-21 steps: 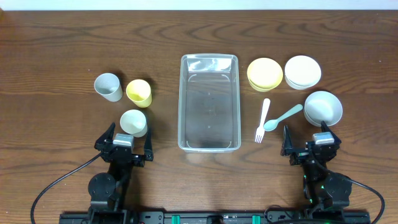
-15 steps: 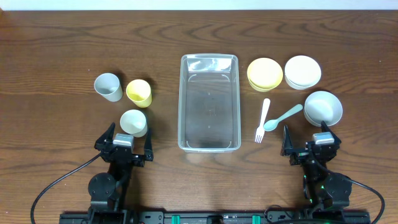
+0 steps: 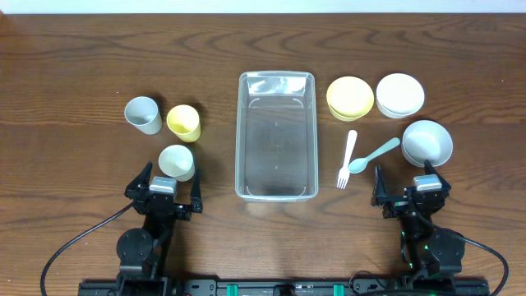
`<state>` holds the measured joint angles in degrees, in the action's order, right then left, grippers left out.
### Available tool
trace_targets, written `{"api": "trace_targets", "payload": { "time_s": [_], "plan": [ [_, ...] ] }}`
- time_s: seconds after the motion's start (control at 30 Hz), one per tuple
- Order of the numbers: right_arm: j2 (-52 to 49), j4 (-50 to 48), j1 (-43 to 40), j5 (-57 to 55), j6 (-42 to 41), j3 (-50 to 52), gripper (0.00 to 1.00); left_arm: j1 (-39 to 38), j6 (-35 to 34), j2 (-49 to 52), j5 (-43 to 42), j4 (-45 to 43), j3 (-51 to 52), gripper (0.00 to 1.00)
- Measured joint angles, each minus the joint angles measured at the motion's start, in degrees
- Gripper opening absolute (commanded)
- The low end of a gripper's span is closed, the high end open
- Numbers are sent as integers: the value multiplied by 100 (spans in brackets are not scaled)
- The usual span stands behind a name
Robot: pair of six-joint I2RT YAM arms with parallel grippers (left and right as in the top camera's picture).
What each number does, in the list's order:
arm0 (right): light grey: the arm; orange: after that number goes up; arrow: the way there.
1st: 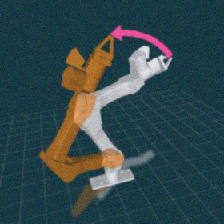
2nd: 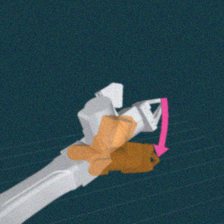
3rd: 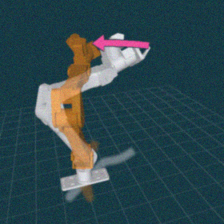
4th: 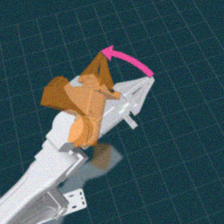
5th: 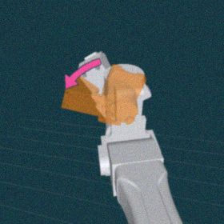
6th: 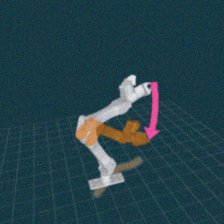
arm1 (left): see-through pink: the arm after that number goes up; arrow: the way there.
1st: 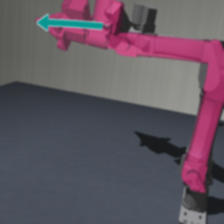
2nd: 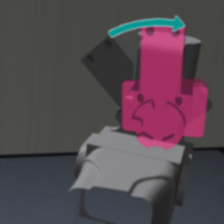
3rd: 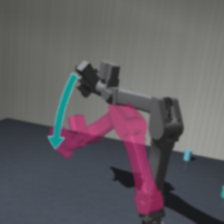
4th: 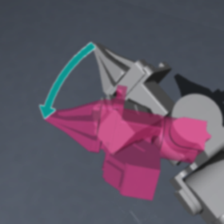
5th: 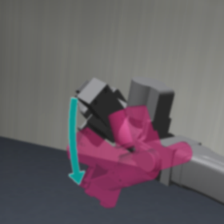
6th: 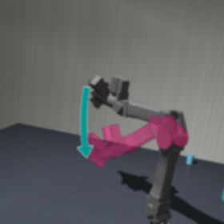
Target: Pack container
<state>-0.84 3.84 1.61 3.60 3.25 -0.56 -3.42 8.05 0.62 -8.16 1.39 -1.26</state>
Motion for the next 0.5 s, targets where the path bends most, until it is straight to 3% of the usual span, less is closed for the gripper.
{"api": "trace_targets", "payload": {
  "time_s": [0.5],
  "plan": [
    [0, 2, 0, -76, -2, 0, 99, 0, -2, 0, 0, 0, 0, 98]
  ]
}}
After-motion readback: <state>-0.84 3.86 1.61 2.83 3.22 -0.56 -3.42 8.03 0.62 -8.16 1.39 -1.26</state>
